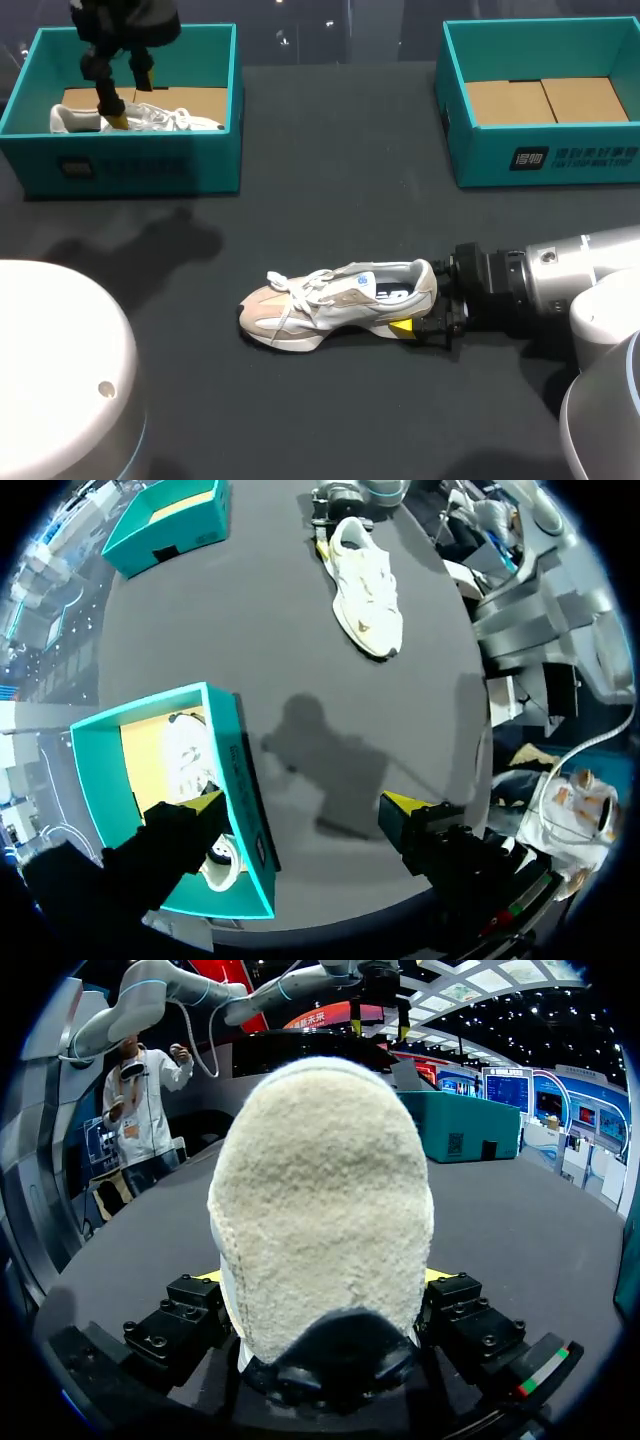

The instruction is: Take the shoe out of the shoebox, open the shoe tongue, remove and reinsert the insole, then place the shoe into the shoebox

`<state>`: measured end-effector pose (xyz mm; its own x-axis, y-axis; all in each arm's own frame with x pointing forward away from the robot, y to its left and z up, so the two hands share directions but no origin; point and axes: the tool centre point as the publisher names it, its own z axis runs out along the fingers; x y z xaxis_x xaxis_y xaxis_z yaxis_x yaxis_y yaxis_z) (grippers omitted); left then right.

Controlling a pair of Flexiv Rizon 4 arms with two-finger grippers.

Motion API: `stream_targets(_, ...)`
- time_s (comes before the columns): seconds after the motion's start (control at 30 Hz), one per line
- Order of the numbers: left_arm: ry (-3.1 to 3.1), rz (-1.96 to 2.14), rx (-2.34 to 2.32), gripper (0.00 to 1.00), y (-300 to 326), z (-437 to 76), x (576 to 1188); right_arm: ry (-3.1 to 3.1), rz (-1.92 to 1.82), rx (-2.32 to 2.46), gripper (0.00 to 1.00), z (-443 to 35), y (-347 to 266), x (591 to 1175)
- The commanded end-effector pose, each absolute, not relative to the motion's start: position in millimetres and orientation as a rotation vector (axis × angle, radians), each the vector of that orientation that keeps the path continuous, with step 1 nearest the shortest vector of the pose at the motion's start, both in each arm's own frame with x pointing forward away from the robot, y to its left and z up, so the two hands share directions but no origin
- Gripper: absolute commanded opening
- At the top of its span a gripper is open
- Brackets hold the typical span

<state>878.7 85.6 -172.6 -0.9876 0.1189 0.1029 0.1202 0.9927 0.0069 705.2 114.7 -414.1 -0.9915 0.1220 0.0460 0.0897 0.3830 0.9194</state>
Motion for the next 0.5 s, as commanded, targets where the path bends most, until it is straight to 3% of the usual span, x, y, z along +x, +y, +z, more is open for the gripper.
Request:
stream_targets(0.03, -2.938, -0.122, 0.207, 1.00, 80, -170, 887, 2.591, 1.712, 0.199, 0.00, -413, 115, 705)
stream_targets(0.27, -2.917, -0.077, 0.552, 1.00, 25, -170, 835, 2.591, 1.712, 0.199, 0.00, -413, 115, 705)
stream_targets(0.43, -2.847, -0.163, 1.217, 1.00, -13, -172, 808, 2.591, 1.712, 0.199, 0.00, -413, 115, 705)
stream_targets(0.5, -2.847, -0.163, 1.217, 1.00, -13, -172, 808, 2.591, 1.712, 0.199, 0.00, -413, 115, 705)
